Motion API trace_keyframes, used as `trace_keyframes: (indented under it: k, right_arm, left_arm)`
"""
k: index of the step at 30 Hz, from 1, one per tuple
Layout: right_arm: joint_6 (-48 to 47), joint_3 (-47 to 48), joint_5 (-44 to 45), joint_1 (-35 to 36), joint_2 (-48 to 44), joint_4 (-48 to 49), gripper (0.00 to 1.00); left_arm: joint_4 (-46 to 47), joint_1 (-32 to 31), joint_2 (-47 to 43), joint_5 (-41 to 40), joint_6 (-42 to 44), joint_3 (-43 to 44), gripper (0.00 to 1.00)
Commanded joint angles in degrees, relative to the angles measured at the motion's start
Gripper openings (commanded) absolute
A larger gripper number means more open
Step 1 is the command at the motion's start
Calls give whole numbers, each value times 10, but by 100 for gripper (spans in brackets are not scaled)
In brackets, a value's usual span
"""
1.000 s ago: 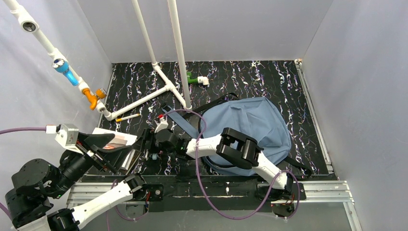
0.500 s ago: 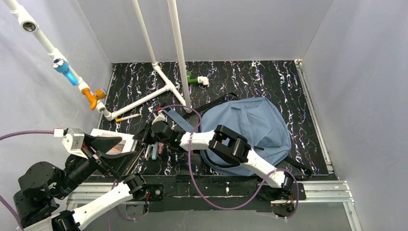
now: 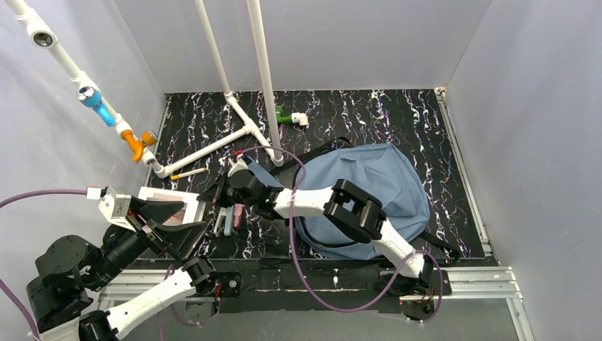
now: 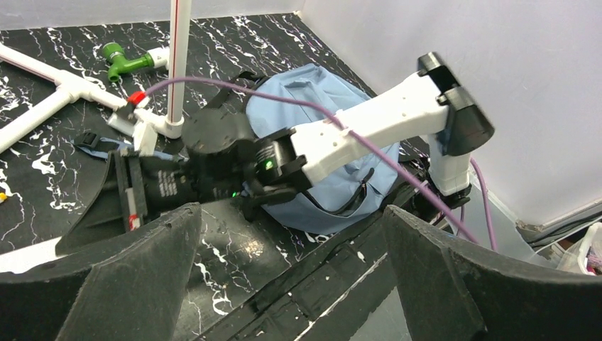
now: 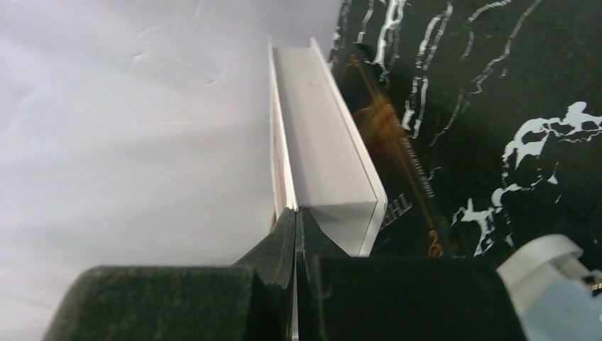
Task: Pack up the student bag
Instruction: Move the book to the center of the board.
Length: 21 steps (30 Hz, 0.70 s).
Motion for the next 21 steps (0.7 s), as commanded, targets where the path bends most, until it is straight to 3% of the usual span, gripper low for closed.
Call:
trace_keyframes:
  k: [1,10,16,21]
  right_arm:
    - [-23,-55,-5,-16,-109,28,1]
    - [-105,-279,-14,-32,-253,65,1]
    - [-90,-370,-6,-31,-280,117,24]
    - [-98,-388,8,-33,-284,115,34]
  left_arm:
    - [12,2,19,0,-3,-7,98]
    - [22,1,37,1,-12,-22,98]
    - [39,1,60,6,-14,-37,98]
    - [38,2,84,9,-22,-37,98]
